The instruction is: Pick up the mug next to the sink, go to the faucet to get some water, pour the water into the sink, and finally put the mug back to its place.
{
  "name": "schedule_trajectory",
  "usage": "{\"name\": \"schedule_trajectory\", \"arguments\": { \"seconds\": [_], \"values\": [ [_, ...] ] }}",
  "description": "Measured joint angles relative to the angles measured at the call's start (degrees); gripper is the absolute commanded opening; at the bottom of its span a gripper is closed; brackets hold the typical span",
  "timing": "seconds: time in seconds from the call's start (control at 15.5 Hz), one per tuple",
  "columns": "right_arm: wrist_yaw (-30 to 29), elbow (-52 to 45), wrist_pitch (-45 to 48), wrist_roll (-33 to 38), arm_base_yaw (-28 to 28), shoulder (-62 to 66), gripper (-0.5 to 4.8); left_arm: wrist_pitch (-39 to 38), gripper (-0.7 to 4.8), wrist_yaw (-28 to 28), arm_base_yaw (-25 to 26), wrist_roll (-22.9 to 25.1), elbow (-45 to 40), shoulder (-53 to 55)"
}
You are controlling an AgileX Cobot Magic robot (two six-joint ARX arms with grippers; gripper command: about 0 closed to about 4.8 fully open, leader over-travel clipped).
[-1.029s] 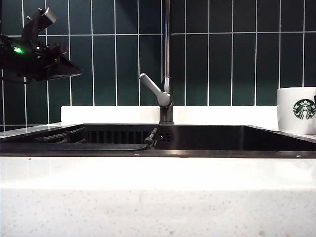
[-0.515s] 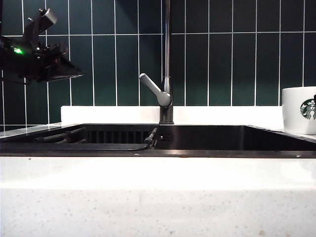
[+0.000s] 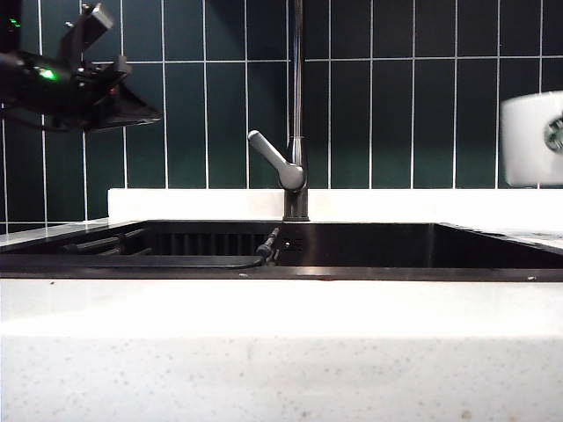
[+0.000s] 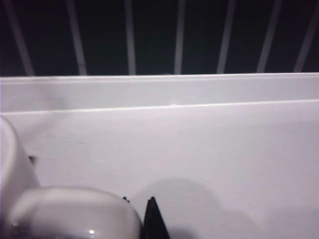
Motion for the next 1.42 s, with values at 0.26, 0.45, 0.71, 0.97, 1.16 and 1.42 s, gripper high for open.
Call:
{"name": "schedule_trajectory", "arguments": {
  "seconds": [0.26, 0.45, 0.71, 0.97, 1.16, 1.42],
  "values": [
    [-3.7, 8.2, -10.4, 2.3, 7.6, -1.0, -0.01, -0.9, 0.94, 3.5, -2.0, -0.1, 7.4, 6.3],
    [-4.0, 18.9, -23.6, 2.4, 16.3, -0.3, -0.01, -1.5, 0.94, 4.3, -3.7, -0.2, 14.6, 12.9],
    [-4.1, 27.2, -27.7, 2.5, 23.1, 4.8, -0.01, -1.8, 1.23, 5.4, -4.4, -0.4, 23.4, 20.5],
    [-4.0, 30.3, -30.0, 2.5, 26.1, 9.9, -0.01, -2.0, 1.23, 7.8, -5.2, -1.2, 30.1, 25.6],
    [-5.3, 31.8, -29.4, 2.9, 27.7, 10.3, -0.01, -1.9, 1.23, 10.0, -7.6, -1.3, 36.8, 31.0],
    [-6.4, 32.9, -29.5, 3.8, 27.8, 10.3, -0.01, -2.7, 1.23, 10.3, -9.4, -1.2, 40.8, 33.2]
  ]
}}
